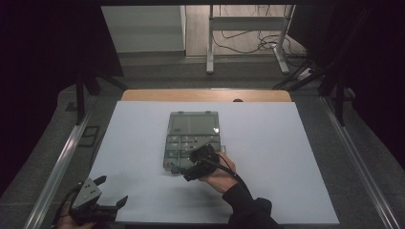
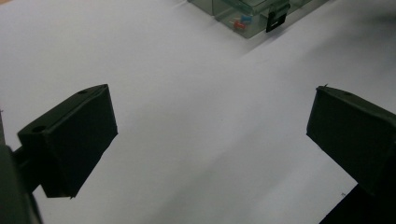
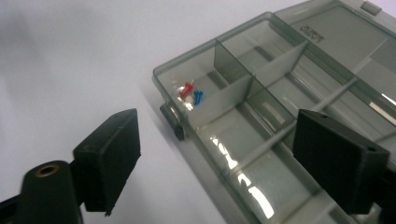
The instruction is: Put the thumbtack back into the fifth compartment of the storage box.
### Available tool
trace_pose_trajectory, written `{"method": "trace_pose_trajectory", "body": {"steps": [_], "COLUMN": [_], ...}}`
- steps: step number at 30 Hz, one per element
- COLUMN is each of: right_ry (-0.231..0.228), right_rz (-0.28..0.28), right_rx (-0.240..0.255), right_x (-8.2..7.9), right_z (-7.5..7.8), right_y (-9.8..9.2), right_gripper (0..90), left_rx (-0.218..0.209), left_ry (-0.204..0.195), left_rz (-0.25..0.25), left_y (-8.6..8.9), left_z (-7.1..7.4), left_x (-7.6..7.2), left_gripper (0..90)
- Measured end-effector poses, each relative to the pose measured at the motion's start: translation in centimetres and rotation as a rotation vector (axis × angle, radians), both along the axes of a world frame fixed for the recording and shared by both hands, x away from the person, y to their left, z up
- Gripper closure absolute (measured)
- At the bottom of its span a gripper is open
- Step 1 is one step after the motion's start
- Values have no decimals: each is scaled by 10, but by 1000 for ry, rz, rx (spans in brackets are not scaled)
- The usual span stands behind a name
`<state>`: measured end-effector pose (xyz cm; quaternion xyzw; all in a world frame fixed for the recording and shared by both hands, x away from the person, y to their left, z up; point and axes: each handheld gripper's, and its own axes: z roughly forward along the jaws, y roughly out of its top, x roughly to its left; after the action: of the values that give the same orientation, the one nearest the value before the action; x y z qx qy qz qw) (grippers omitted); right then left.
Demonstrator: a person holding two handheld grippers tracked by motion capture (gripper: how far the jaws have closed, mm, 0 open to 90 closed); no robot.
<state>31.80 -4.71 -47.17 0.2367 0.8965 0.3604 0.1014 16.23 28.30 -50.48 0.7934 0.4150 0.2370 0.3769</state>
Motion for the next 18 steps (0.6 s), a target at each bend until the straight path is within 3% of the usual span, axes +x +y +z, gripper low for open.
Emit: {"method": "trace_pose_trajectory", "body": {"steps": [9, 18], "right_ry": [-21, -41], "right_rz": [-47, -66], "right_rx": [-26, -31], "right_x": [-8, -17], "right_z": [2, 4], "right_y": [-21, -42], "right_gripper": [54, 32], "left_rx": [-1, -4], "left_ry": [2, 5], "left_rz": [1, 2], "left_y": [0, 1], "left_z": [0, 0], "left_x": [0, 0], "left_gripper": [20, 20]}}
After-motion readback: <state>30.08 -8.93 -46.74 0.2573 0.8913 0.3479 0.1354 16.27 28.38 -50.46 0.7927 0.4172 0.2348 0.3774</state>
